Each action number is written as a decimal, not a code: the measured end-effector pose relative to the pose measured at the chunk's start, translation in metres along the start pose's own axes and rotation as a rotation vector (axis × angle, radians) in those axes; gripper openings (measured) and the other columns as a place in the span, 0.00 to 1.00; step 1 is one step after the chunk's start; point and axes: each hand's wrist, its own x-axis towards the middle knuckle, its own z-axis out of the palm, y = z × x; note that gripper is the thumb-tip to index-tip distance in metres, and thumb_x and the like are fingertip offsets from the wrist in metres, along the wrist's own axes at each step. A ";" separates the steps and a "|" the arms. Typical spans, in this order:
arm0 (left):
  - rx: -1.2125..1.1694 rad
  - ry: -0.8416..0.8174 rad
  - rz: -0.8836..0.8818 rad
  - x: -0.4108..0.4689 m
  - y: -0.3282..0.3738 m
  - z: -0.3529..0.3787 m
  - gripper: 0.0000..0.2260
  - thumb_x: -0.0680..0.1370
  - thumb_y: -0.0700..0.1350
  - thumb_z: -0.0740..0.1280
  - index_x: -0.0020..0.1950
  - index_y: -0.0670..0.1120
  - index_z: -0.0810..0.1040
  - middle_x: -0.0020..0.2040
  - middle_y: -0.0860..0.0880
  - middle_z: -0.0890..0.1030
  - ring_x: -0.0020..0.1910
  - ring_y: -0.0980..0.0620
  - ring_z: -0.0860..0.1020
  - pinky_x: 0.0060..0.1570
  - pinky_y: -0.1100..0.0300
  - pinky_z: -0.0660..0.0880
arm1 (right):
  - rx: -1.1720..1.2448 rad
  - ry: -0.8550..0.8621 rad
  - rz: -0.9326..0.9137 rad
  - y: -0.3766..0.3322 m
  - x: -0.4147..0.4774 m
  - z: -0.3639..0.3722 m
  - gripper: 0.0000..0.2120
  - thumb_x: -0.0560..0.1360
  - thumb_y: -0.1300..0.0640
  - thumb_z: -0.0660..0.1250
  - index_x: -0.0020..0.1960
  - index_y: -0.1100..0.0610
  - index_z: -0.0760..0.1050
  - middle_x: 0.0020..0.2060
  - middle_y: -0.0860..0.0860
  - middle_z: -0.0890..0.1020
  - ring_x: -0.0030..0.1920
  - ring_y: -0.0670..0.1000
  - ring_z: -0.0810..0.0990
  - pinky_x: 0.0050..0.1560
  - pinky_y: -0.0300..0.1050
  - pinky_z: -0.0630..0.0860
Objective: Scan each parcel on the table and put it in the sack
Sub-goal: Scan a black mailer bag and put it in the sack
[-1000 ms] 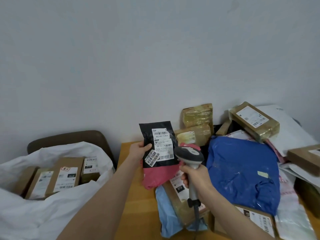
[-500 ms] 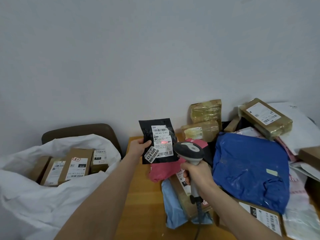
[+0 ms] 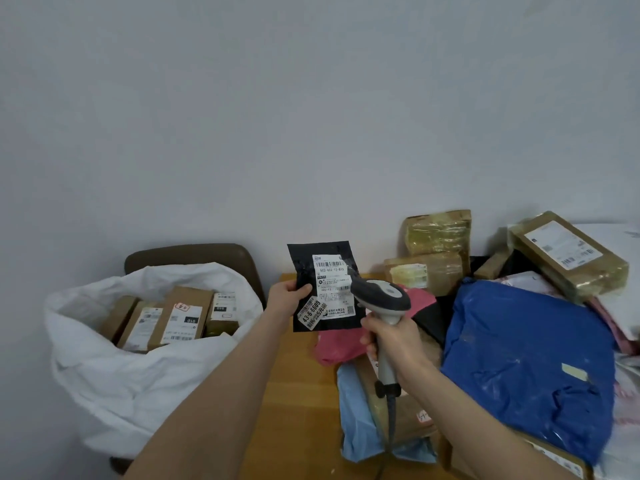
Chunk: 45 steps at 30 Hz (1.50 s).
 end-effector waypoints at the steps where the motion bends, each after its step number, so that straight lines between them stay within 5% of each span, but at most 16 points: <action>1: 0.000 0.021 0.002 -0.002 0.001 -0.007 0.07 0.77 0.37 0.67 0.55 0.40 0.80 0.45 0.43 0.83 0.36 0.52 0.81 0.32 0.62 0.78 | 0.001 -0.007 0.003 -0.002 0.006 0.007 0.08 0.73 0.68 0.68 0.35 0.63 0.76 0.24 0.56 0.79 0.22 0.51 0.72 0.27 0.43 0.69; 4: 0.010 0.106 -0.008 -0.001 0.001 -0.035 0.06 0.78 0.39 0.68 0.54 0.42 0.80 0.41 0.47 0.83 0.37 0.51 0.82 0.32 0.61 0.78 | -0.008 -0.053 0.011 -0.005 0.026 0.035 0.08 0.73 0.68 0.69 0.36 0.62 0.76 0.23 0.55 0.79 0.20 0.49 0.73 0.24 0.39 0.70; 9: 0.020 0.244 -0.029 0.022 -0.006 -0.112 0.06 0.78 0.39 0.67 0.54 0.41 0.80 0.45 0.42 0.84 0.43 0.43 0.83 0.47 0.45 0.81 | -0.054 -0.120 0.040 0.001 0.050 0.107 0.08 0.71 0.67 0.69 0.34 0.62 0.77 0.23 0.53 0.80 0.23 0.50 0.74 0.26 0.41 0.72; 13: 0.082 0.316 -0.003 0.063 -0.004 -0.184 0.09 0.78 0.41 0.67 0.58 0.42 0.79 0.44 0.45 0.83 0.43 0.46 0.83 0.44 0.51 0.80 | -0.100 -0.152 0.057 0.003 0.078 0.175 0.10 0.70 0.66 0.69 0.31 0.61 0.76 0.25 0.54 0.80 0.24 0.51 0.74 0.28 0.42 0.71; 17: 0.313 0.344 0.016 0.110 -0.011 -0.257 0.10 0.79 0.43 0.66 0.59 0.44 0.79 0.45 0.47 0.83 0.39 0.52 0.81 0.38 0.57 0.78 | -0.054 -0.158 0.145 0.014 0.104 0.240 0.04 0.72 0.68 0.68 0.39 0.64 0.77 0.22 0.53 0.79 0.19 0.47 0.72 0.21 0.37 0.70; 22: 0.530 0.275 -0.078 0.154 -0.046 -0.297 0.11 0.78 0.43 0.67 0.58 0.42 0.80 0.47 0.45 0.83 0.42 0.50 0.80 0.46 0.53 0.77 | -0.058 -0.112 0.227 0.039 0.125 0.278 0.01 0.73 0.66 0.69 0.44 0.64 0.78 0.25 0.53 0.81 0.21 0.46 0.74 0.23 0.38 0.71; 25: 0.767 0.100 -0.216 0.159 -0.079 -0.294 0.08 0.77 0.44 0.68 0.52 0.41 0.80 0.46 0.44 0.82 0.45 0.47 0.80 0.50 0.52 0.77 | -0.064 -0.051 0.266 0.052 0.135 0.282 0.02 0.73 0.66 0.69 0.42 0.63 0.78 0.24 0.52 0.80 0.22 0.47 0.74 0.25 0.39 0.72; 30: 0.878 0.230 -0.242 0.155 -0.088 -0.286 0.24 0.73 0.48 0.72 0.64 0.41 0.67 0.62 0.40 0.74 0.61 0.40 0.73 0.60 0.45 0.72 | -0.057 -0.021 0.289 0.061 0.141 0.278 0.01 0.73 0.66 0.68 0.42 0.63 0.77 0.25 0.52 0.80 0.24 0.48 0.75 0.29 0.41 0.73; 36: 1.119 0.203 -0.008 0.168 -0.053 -0.246 0.26 0.77 0.49 0.66 0.73 0.45 0.62 0.70 0.41 0.65 0.68 0.43 0.65 0.66 0.51 0.65 | -0.021 0.074 0.276 0.054 0.134 0.262 0.06 0.73 0.66 0.68 0.38 0.62 0.77 0.24 0.52 0.79 0.23 0.49 0.73 0.27 0.41 0.72; 45: 1.001 -0.219 0.256 0.143 -0.024 -0.052 0.23 0.76 0.47 0.69 0.70 0.46 0.69 0.69 0.45 0.68 0.67 0.46 0.69 0.63 0.53 0.69 | 0.052 0.377 0.182 0.023 0.117 0.123 0.10 0.70 0.66 0.70 0.31 0.62 0.76 0.20 0.52 0.77 0.20 0.49 0.74 0.25 0.39 0.71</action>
